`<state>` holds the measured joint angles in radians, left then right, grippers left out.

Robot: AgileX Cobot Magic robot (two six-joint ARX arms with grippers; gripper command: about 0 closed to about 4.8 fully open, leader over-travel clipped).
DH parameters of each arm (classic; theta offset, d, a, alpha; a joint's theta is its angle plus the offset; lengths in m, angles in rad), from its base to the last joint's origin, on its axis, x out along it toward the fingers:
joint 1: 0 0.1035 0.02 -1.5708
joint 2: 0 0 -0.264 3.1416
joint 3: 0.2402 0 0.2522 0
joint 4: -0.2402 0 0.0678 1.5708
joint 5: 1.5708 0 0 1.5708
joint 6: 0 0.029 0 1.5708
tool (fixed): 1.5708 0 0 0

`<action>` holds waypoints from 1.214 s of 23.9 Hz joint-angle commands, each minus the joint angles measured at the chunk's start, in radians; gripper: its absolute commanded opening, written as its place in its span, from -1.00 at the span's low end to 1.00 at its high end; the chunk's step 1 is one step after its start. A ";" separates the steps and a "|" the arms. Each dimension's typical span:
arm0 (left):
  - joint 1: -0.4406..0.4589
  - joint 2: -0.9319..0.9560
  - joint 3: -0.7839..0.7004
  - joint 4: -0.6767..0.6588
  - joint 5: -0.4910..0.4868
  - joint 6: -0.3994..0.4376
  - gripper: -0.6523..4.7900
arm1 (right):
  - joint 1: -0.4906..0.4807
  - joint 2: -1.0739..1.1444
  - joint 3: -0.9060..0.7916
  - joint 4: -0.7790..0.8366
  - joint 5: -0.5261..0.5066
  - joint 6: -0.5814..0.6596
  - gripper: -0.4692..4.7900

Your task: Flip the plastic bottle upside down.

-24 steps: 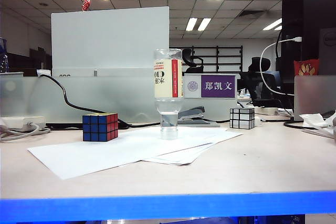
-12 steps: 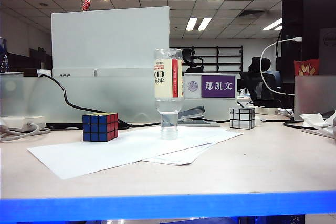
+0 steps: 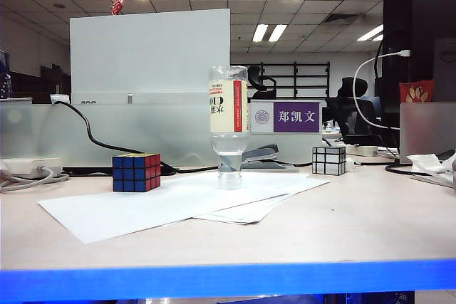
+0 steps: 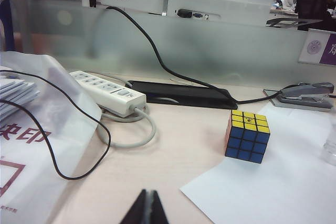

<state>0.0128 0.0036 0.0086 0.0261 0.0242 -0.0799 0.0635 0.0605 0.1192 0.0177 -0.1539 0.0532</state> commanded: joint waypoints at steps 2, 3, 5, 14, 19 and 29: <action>0.000 -0.002 0.001 0.013 -0.002 0.000 -0.77 | 0.006 -0.014 -0.019 0.018 0.002 0.014 -0.84; 0.000 -0.002 0.001 0.013 -0.002 0.000 -0.77 | 0.006 -0.028 -0.035 0.019 0.002 0.025 -0.84; 0.000 -0.002 0.001 0.013 -0.002 0.000 -0.77 | 0.006 -0.050 -0.062 0.024 0.002 0.045 -0.84; 0.000 -0.002 0.001 0.013 -0.002 0.000 -0.77 | 0.006 -0.059 -0.104 0.060 0.027 0.077 -0.84; 0.000 -0.002 0.001 0.013 -0.002 0.000 -0.77 | 0.006 -0.059 -0.111 0.063 0.079 0.079 -0.84; 0.000 -0.002 0.001 0.013 -0.002 0.000 -0.77 | 0.000 -0.059 -0.111 0.056 0.114 0.078 -0.84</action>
<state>0.0132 0.0036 0.0086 0.0261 0.0238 -0.0799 0.0650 0.0029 0.0101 0.0624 -0.0471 0.1276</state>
